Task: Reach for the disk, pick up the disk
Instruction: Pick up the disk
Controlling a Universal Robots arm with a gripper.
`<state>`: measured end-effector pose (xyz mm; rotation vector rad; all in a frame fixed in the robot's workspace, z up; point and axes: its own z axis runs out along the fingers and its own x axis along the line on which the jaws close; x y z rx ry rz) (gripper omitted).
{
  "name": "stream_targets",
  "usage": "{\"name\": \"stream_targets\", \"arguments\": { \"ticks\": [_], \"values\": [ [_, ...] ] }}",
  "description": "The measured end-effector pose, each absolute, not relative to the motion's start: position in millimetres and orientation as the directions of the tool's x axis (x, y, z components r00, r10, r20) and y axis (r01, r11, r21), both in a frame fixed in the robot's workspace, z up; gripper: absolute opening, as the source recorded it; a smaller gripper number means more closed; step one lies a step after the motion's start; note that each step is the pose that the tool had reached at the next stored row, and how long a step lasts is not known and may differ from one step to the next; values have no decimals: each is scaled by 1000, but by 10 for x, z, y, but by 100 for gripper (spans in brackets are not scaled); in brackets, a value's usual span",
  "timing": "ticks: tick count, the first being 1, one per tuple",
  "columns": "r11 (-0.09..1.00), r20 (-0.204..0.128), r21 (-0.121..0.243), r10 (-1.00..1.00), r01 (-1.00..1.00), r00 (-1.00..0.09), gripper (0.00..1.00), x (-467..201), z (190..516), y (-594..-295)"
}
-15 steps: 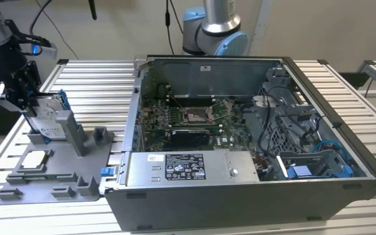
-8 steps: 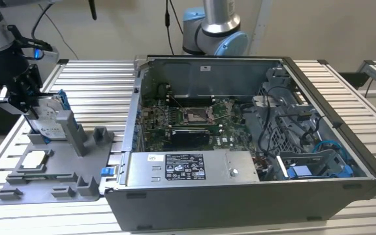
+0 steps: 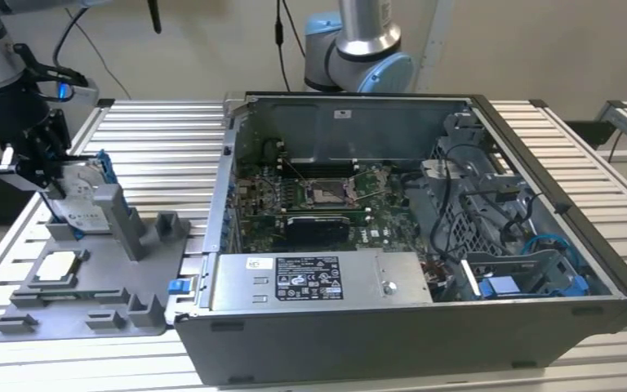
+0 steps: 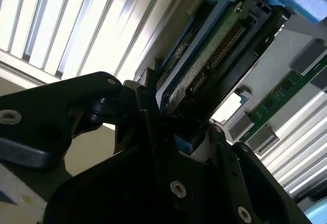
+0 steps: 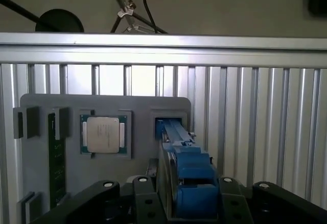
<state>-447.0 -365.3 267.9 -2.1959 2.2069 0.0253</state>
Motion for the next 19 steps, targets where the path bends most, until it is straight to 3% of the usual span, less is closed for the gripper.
{"name": "stream_targets", "arguments": {
  "ticks": [11, 17, 19],
  "values": [
    [5, -31, -8, -1000, -1000, -5, 0, -4470, 2679, -3653],
    [5, 18, -8, -1000, -1000, -5, 0, -4470, 2700, -3651],
    [5, 18, -8, -1000, -1000, -5, 0, -4470, 2705, -3652]
  ]
}}
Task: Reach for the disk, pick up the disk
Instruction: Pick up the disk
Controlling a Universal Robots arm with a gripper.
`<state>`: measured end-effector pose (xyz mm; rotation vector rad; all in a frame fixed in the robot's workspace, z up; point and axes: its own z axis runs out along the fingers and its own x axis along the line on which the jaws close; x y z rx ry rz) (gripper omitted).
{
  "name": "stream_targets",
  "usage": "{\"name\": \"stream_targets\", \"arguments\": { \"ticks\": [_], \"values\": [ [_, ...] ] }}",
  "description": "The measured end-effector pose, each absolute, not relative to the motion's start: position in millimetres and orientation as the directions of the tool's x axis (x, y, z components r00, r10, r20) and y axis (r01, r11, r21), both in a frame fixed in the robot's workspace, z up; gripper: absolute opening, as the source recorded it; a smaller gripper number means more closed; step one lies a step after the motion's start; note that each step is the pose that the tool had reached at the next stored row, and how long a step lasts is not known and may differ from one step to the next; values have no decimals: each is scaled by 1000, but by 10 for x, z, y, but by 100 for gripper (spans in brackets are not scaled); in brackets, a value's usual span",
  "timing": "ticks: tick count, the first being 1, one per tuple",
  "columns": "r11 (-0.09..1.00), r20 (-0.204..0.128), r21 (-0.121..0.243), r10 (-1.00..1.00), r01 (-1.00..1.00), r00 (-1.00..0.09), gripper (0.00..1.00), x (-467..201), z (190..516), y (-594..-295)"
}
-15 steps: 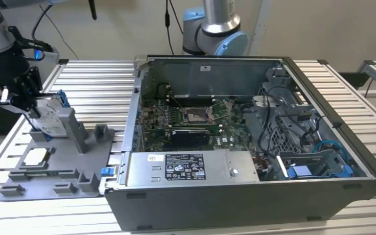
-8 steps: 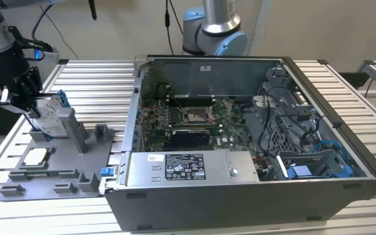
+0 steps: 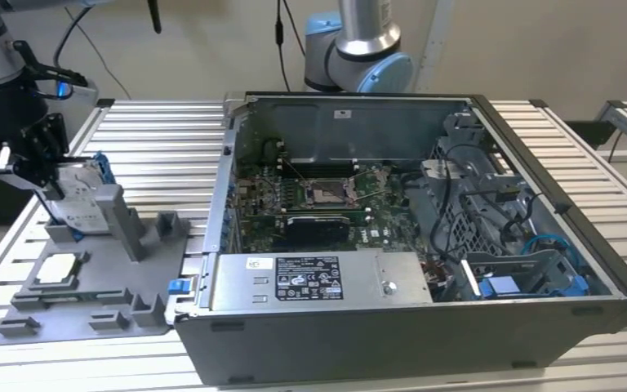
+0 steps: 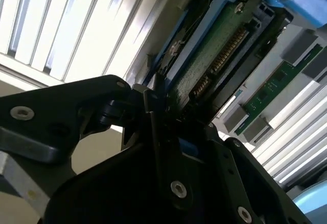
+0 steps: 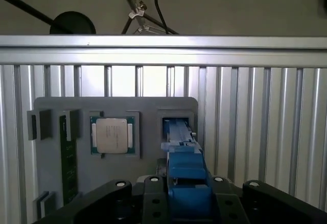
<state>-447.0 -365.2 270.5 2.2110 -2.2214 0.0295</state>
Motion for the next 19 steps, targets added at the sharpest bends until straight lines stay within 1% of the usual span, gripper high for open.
{"name": "stream_targets", "arguments": {
  "ticks": [5, 9, 13, 17, 19],
  "values": [
    [5, 17, -8, -1000, -1000, -5, 0, -4471, 2722, -3651],
    [5, 0, -8, -1000, -1000, -5, 0, -4472, 2734, -3651],
    [5, -2, -8, -1000, -1000, -5, 0, -4471, 2739, -3653],
    [5, -28, -8, -1000, -1000, -5, 0, -4472, 2738, -3652],
    [5, -25, -8, -1000, -1000, -5, 0, -4472, 2737, -3651]
  ]
}}
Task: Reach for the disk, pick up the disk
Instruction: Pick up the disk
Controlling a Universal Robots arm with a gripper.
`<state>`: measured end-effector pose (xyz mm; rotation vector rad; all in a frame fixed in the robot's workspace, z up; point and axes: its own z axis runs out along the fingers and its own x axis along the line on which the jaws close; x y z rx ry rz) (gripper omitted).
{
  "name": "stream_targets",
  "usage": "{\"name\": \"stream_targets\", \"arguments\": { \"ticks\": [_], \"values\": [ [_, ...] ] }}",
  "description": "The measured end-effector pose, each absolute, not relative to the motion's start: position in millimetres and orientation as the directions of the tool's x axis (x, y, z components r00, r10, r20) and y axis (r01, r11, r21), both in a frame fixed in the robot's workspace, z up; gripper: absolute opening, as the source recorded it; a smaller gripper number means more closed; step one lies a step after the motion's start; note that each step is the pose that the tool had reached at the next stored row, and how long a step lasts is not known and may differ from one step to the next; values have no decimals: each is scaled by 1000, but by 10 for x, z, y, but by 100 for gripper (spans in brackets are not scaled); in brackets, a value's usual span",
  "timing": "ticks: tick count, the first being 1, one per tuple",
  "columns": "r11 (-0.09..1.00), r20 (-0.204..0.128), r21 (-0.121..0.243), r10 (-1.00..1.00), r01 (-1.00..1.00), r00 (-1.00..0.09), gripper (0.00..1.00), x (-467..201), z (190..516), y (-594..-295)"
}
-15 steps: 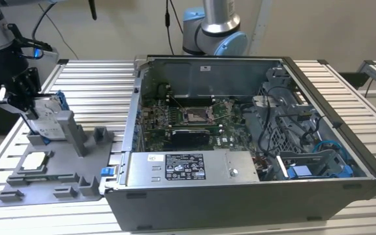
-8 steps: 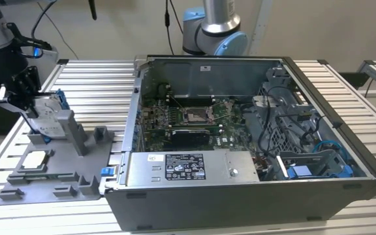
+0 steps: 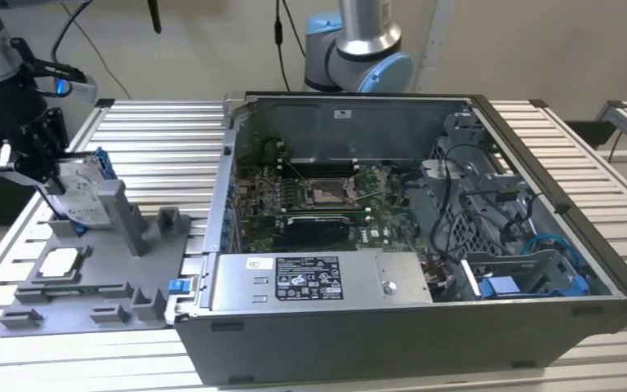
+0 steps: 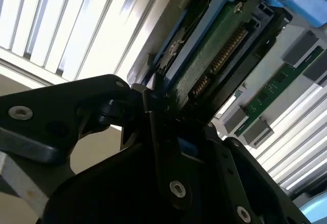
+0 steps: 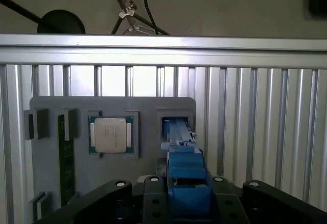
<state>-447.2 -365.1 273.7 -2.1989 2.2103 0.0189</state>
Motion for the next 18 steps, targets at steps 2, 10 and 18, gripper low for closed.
{"name": "stream_targets", "arguments": {
  "ticks": [2, 10, 18],
  "values": [
    [5, -22, -8, -1000, -1000, -5, 0, -4472, 2737, -3653],
    [5, -21, -8, -1000, -1000, -5, 0, -4472, 2807, -3652],
    [5, -21, -8, -1000, -1000, -5, 0, -4472, 2849, -3652]
  ]
}}
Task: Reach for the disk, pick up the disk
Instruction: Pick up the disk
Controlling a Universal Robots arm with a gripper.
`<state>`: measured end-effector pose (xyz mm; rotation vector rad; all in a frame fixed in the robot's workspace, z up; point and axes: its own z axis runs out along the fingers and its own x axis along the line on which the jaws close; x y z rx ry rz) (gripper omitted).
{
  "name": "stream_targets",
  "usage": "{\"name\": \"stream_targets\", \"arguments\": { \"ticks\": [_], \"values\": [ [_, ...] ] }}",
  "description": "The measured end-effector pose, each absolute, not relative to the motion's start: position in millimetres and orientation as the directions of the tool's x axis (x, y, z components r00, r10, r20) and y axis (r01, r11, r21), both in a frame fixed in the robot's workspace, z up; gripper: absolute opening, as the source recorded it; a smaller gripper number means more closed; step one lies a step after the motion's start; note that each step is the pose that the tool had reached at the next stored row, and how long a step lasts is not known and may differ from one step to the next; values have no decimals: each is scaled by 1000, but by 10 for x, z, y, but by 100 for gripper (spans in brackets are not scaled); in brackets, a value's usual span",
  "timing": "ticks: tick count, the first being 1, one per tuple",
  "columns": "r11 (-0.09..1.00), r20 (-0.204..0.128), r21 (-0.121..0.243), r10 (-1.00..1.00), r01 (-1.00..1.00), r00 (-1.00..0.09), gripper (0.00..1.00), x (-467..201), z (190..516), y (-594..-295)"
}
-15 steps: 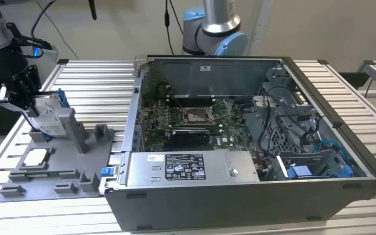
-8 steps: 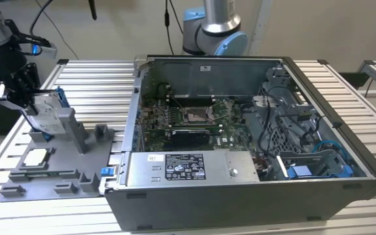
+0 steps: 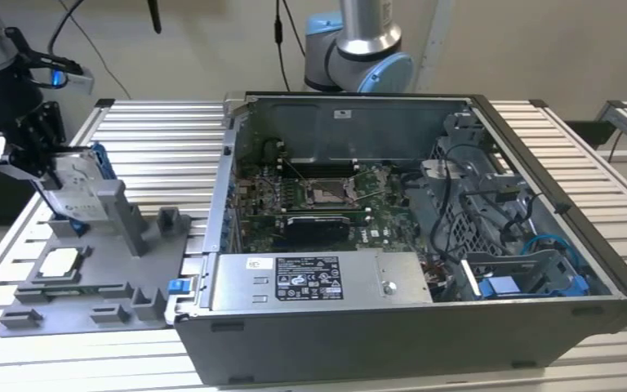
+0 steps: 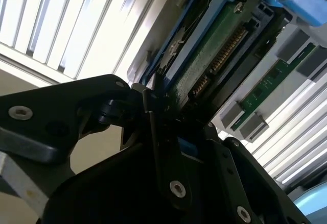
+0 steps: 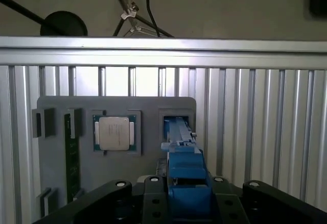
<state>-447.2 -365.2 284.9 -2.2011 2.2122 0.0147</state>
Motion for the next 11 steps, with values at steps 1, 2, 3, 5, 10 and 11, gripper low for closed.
{"name": "stream_targets", "arguments": {
  "ticks": [1, 2, 3, 5, 10, 11],
  "values": [
    [5, -22, -8, -1000, -1000, -5, 0, -4472, 2852, -3652],
    [5, -22, -8, -1000, -1000, -5, 0, -4472, 2855, -3652],
    [5, -22, -8, -1000, -1000, -5, 0, -4472, 2858, -3652],
    [5, -21, -8, -1000, -1000, -5, 0, -4472, 2866, -3652],
    [5, -21, -8, -1000, -1000, -5, 0, -4473, 2899, -3652],
    [5, -21, -8, -1000, -1000, -5, 0, -4473, 2909, -3652]
  ]
}}
